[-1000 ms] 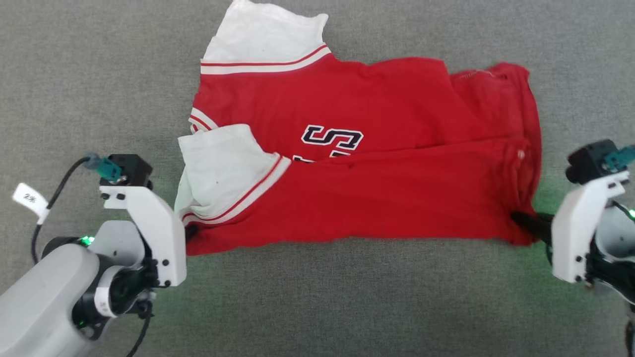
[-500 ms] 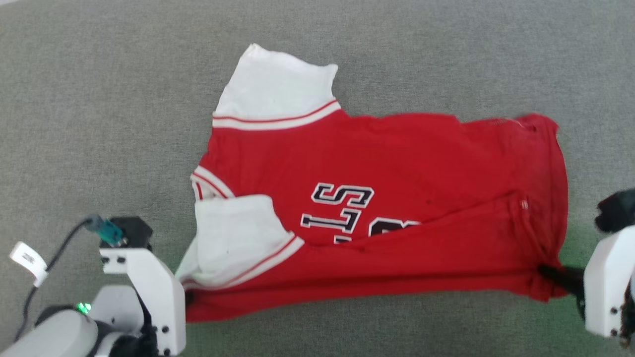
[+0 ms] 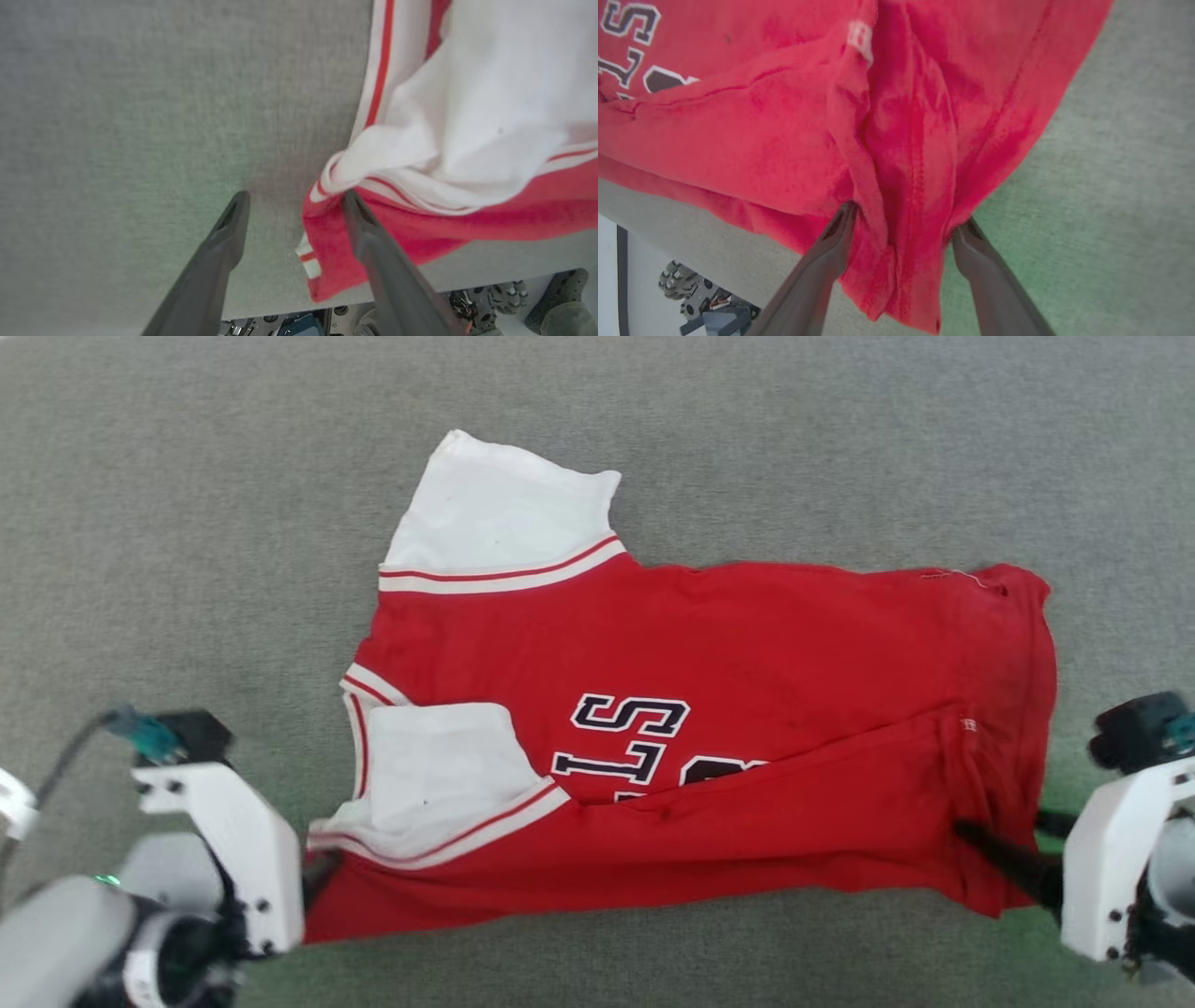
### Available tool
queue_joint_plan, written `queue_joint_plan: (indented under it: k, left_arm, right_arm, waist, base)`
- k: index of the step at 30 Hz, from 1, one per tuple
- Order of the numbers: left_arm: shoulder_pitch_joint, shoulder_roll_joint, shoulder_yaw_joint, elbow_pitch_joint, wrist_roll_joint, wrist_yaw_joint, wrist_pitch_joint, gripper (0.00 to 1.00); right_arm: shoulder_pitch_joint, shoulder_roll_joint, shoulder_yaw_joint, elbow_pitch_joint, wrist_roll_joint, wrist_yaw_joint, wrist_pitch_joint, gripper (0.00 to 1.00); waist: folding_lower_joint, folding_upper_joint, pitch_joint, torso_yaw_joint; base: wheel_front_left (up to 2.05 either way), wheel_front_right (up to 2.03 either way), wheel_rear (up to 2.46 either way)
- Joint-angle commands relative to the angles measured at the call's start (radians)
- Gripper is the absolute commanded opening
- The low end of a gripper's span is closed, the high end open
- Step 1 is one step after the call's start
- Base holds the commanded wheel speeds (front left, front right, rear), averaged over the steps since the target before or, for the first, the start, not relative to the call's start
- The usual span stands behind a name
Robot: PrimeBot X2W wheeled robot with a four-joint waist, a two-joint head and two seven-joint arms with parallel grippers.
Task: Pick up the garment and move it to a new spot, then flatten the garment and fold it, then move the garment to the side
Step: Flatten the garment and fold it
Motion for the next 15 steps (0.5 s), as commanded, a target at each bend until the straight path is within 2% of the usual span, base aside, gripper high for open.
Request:
queue_joint_plan:
  k: [1,5,8,11,15]
  left_arm:
    - [-0.017,0.009,0.007,-0.007,-0.005,0.007,0.003,1.0]
    - [-0.044,0.088,0.056,-0.051,-0.003,0.025,0.022,1.0]
    - [-0.097,0.136,0.081,-0.069,0.021,0.004,0.031,1.0]
    - [-0.177,0.153,0.092,-0.052,0.067,-0.055,0.021,1.0]
    - [-0.309,0.126,0.086,0.028,0.122,-0.145,0.012,1.0]
  right_arm:
    - [-0.005,0.0,-0.006,-0.008,0.002,-0.002,-0.014,1.0]
    - [-0.011,0.018,-0.043,-0.058,-0.017,-0.001,-0.102,1.0]
    - [-0.028,0.04,-0.062,-0.103,-0.041,-0.001,-0.193,1.0]
    - [-0.052,0.064,-0.056,-0.137,-0.075,-0.001,-0.314,1.0]
    - [-0.089,0.095,-0.031,-0.144,-0.126,-0.001,-0.477,1.0]
  waist:
    - [0.0,0.0,0.001,-0.007]
    - [0.0,0.0,0.006,-0.044]
    - [0.0,0.0,0.012,-0.075]
    - [0.0,0.0,0.021,-0.112]
    - [0.0,0.0,0.036,-0.164]
  base:
    - [0.0,0.0,0.0]
    - [0.0,0.0,0.0]
    - [0.0,0.0,0.0]
    - [0.0,0.0,0.0]
    - [0.0,0.0,0.0]
